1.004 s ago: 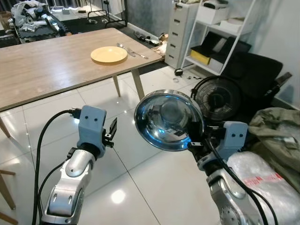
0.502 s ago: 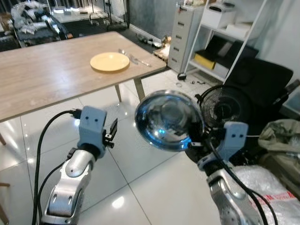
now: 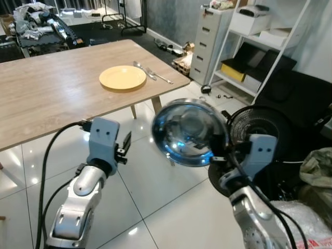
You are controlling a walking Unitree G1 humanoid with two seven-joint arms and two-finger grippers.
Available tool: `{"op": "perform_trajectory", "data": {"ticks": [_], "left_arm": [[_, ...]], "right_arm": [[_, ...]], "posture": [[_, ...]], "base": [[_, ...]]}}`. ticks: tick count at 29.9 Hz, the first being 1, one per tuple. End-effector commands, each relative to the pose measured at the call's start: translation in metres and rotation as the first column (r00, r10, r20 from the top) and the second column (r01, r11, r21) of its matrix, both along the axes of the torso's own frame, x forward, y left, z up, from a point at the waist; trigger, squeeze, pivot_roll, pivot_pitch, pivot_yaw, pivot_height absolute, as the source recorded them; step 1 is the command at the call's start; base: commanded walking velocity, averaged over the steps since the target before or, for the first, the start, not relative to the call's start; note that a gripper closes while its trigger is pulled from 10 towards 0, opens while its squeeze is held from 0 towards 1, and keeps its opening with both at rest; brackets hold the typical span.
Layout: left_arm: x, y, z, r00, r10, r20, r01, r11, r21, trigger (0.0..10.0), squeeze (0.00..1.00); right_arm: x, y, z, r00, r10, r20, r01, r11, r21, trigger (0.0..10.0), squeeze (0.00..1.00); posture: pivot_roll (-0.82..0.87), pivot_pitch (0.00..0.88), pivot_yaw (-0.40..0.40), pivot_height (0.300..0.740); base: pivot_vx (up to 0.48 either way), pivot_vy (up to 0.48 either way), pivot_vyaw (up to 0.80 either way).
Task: Setting the table
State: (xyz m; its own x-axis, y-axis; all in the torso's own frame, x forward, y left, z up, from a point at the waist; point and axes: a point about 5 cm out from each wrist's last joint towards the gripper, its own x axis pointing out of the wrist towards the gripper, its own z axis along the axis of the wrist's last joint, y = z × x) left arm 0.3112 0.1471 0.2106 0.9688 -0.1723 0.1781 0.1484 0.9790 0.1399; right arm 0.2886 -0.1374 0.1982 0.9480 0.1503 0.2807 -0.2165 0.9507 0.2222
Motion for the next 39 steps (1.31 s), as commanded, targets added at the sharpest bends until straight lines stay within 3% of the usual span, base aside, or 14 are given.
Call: {"op": "perform_trajectory", "data": {"ticks": [1,24,39], "left_arm": [[-0.001,-0.002,-0.006,1.000,-0.006,-0.023,0.006,1.000,0.001,10.0,0.00],[-0.001,-0.001,-0.006,1.000,-0.002,-0.018,0.002,1.000,0.003,10.0,0.00],[-0.001,-0.001,-0.006,1.000,-0.005,-0.018,0.005,1.000,0.010,10.0,0.00]], "right_arm": [[-0.001,-0.005,0.002,1.000,-0.018,0.017,0.018,1.000,0.000,10.0,0.00],[0.001,0.000,0.003,0.999,0.023,0.027,-0.022,0.999,-0.025,10.0,0.00],[-0.002,0.013,0.006,0.993,0.112,0.047,-0.111,0.993,-0.033,10.0,0.00]], "posture": [[0.09,0.116,0.067,0.740],[0.10,0.100,0.063,0.740],[0.10,0.101,0.068,0.740]], "base": [[0.439,0.000,0.00],[0.439,0.000,0.00],[0.438,0.000,0.78]]}}
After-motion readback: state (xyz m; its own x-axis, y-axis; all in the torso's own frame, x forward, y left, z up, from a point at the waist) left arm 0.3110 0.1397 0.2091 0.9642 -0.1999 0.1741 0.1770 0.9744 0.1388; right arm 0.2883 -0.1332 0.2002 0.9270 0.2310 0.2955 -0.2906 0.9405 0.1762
